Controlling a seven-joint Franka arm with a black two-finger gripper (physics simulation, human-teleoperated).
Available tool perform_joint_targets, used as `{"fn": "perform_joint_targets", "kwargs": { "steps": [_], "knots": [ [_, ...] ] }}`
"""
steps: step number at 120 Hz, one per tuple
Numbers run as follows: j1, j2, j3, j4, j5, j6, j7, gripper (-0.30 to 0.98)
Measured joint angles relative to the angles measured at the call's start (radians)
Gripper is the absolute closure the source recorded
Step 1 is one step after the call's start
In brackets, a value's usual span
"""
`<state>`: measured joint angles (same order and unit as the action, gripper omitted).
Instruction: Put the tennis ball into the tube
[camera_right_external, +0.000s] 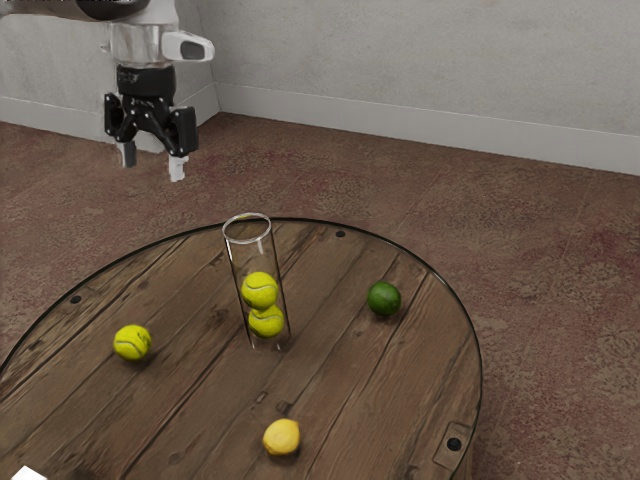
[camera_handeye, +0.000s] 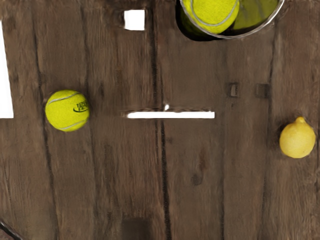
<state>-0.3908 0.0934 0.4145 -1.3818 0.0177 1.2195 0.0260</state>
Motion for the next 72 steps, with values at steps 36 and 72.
{"fn": "perform_joint_targets", "kwargs": {
  "steps": [36,72],
  "knots": [
    [0.195,-0.237,-0.058,-0.531,0.026,0.288,0.009,0.02],
    [0.241,-0.179,0.036,-0.956,-0.022,0.788,0.044,0.02]
  ]
}}
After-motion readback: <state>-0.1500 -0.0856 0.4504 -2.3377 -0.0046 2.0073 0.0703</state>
